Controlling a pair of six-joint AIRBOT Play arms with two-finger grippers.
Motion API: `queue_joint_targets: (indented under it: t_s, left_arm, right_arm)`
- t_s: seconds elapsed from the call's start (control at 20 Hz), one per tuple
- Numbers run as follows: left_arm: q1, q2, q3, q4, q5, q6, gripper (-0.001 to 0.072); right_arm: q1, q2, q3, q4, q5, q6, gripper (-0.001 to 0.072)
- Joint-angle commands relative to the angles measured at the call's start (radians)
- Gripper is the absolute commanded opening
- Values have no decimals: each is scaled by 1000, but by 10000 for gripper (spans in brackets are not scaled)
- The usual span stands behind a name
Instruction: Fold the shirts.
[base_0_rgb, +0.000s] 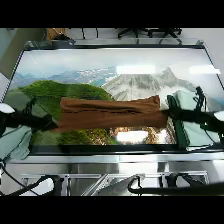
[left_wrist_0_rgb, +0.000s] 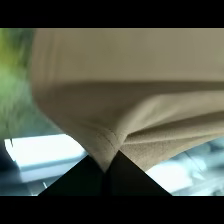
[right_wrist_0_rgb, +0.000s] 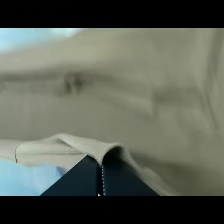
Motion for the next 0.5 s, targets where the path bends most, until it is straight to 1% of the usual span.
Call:
queue_joint_targets:
  t_s: [0.0, 0.1, 0.2, 0.3, 0.45]
  left_arm:
    - [-101, -97, 211, -29, 65, -19, 14]
    - [-136, -195, 298, -28, 95, -19, 14]
    - [-142, -296, 378, -22, 119, -34, 14]
    - [-141, -394, 457, -22, 121, -55, 14]
    - [-142, -511, 544, -22, 93, -55, 16]
  right_arm:
    - [93, -224, 169, 108, -126, -126, 16]
    - [123, -358, 240, 107, -166, -129, 16]
    - [131, -468, 277, 107, -179, -129, 16]
    - [131, -544, 282, 108, -194, -151, 16]
    - [129, -598, 282, 104, -200, -176, 17]
